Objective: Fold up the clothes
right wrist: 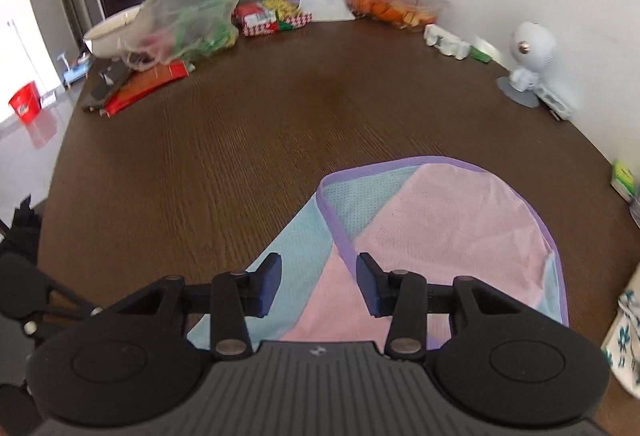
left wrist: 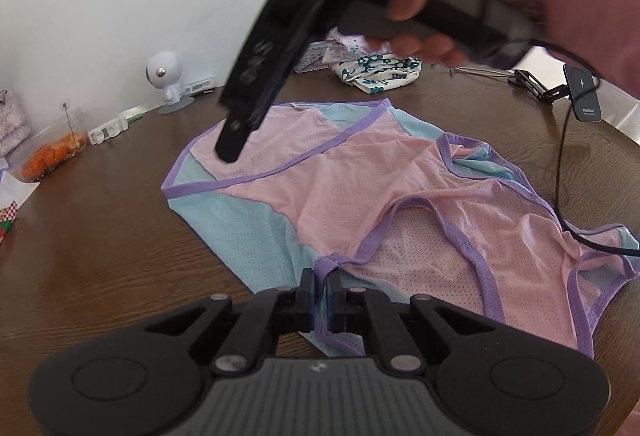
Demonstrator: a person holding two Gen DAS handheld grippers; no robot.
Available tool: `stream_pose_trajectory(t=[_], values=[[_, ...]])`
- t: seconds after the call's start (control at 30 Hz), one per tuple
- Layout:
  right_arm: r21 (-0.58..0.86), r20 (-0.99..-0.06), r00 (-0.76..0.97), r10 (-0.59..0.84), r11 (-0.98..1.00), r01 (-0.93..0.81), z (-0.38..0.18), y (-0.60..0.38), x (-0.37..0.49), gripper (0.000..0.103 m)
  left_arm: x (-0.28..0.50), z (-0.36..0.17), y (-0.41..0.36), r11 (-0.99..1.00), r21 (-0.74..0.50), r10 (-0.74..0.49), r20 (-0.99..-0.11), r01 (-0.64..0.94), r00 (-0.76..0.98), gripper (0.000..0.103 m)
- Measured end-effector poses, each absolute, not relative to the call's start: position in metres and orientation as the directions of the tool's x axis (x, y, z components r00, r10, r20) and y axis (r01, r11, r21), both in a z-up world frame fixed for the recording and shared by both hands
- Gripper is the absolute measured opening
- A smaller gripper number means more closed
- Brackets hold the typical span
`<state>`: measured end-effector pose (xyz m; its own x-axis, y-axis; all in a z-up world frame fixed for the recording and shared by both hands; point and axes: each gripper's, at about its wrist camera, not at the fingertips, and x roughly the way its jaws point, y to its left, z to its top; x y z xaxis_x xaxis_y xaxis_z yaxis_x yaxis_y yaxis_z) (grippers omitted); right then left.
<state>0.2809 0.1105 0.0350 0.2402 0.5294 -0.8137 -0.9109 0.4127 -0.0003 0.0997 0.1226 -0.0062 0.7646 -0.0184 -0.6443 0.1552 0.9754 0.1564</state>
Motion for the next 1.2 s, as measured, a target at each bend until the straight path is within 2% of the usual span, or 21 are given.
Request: stream_pose_trajectory(t=[0.07,0.23,0.3,0.37,0.43,0.53,0.7,1.07,1.13,1.2], values=[[-0.023,-0.838,0.241,0.489,0.410,-0.912,0.022,0.139,0.292,0.038,0.098,-0.006,0.124,0.973,0.160,-0.026,-0.640,0.167,0.768,0.002],[-0.003,-0.863,0.196,0.466,0.384,-0.923,0.004,0.165,0.309,0.037,0.102,-0.009,0.128,0.971,0.146,-0.052,-0.642,0.189,0.765,0.002],[-0.002,-0.877,0.178,0.446,0.368,-0.930,-0.002,0.172,0.313,0.027,0.103,-0.010,0.129,0.969,0.146,-0.061,-0.641,0.199,0.765,0.002],[0.006,-0.885,0.163,0.436,0.360,-0.933,-0.007,0.176,0.316,0.011,0.103,-0.011,0.131,0.967,0.147,-0.070,-0.639,0.210,0.766,0.001],[0.023,-0.878,0.149,0.455,0.350,-0.937,-0.005,0.176,0.317,0.004,0.103,-0.012,0.131,0.966,0.146,-0.073,-0.636,0.213,0.768,0.001],[0.073,-0.847,0.141,0.513,0.374,-0.924,0.002,0.174,0.325,0.003,0.101,-0.012,0.131,0.966,0.152,-0.071,-0.628,0.211,0.775,0.000],[0.158,-0.786,0.178,0.592,0.472,-0.867,0.013,0.165,0.348,0.003,0.086,-0.007,0.126,0.948,0.231,-0.035,-0.607,0.219,0.794,0.000],[0.153,-0.788,0.205,0.580,0.508,-0.848,-0.014,0.170,0.345,0.003,0.080,-0.012,0.123,0.938,0.267,0.004,-0.645,0.220,0.764,0.001],[0.151,-0.787,0.212,0.579,0.515,-0.844,-0.016,0.169,0.345,0.004,0.080,-0.011,0.122,0.938,0.270,0.008,-0.647,0.219,0.762,0.002],[0.162,-0.781,0.217,0.585,0.527,-0.834,-0.015,0.167,0.345,0.010,0.079,-0.008,0.123,0.940,0.262,0.004,-0.647,0.218,0.762,0.009]])
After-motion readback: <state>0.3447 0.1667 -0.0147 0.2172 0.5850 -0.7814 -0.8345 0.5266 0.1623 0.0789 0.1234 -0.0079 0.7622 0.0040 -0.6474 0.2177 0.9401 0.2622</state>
